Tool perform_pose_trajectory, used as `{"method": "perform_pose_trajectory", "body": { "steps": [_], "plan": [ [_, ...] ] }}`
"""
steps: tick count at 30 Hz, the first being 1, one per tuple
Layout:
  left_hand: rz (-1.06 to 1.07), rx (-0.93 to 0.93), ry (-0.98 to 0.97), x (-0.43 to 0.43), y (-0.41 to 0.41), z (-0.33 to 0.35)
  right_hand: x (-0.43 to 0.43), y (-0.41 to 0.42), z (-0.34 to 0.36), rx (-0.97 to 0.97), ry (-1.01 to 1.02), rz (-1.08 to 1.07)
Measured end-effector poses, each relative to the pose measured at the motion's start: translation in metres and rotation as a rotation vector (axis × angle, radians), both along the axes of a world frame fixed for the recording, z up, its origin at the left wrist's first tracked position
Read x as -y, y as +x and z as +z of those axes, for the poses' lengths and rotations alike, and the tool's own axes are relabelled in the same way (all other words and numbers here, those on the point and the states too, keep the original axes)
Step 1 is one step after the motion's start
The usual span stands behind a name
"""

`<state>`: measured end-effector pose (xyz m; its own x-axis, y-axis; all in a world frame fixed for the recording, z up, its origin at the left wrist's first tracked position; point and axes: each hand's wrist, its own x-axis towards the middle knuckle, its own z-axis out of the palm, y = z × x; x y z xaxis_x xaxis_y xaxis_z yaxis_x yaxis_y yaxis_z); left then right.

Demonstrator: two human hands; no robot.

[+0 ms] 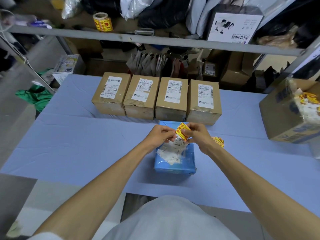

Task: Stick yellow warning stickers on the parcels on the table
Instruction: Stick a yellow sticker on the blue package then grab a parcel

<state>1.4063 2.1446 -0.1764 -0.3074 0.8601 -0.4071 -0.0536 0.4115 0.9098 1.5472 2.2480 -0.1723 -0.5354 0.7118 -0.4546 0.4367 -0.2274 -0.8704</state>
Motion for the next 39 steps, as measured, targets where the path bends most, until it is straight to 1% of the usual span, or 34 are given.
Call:
{"method": "perform_pose_trajectory", "body": {
  "steps": [3,4,6,7,8,11,14,22,29,33,39],
  "plan": [
    [0.008,0.033,0.018,0.001,0.001,0.001,0.003,0.001,-0.001,-0.014,0.007,0.004],
    [0.010,0.048,0.027,0.001,0.002,0.001,0.005,0.002,-0.003,0.015,0.061,0.019],
    [0.007,0.074,0.043,0.002,0.004,0.002,0.010,0.002,-0.005,0.129,0.298,0.065],
    [0.005,0.084,0.050,0.002,0.005,0.002,0.012,0.001,-0.005,0.142,0.403,0.077],
    [0.004,0.088,0.053,0.002,0.006,0.002,0.014,0.001,-0.003,0.117,0.452,0.091],
    [0.005,0.083,0.054,0.001,0.007,0.002,0.017,-0.001,0.003,-0.022,0.346,0.125],
    [0.029,0.094,0.074,0.002,0.006,0.002,0.017,-0.001,0.008,-0.066,0.295,0.135],
    [0.072,0.111,0.082,0.002,0.006,0.004,0.017,-0.001,0.009,-0.078,0.259,0.140],
    [0.068,0.092,0.056,0.000,0.004,0.008,0.018,-0.004,0.010,-0.141,0.200,0.065],
    [0.049,0.106,0.038,-0.001,0.004,0.010,0.016,-0.003,0.007,-0.134,0.179,0.019],
    [0.043,0.116,0.030,-0.003,0.007,0.014,0.012,-0.003,0.006,-0.124,0.148,0.004]
  ]
}}
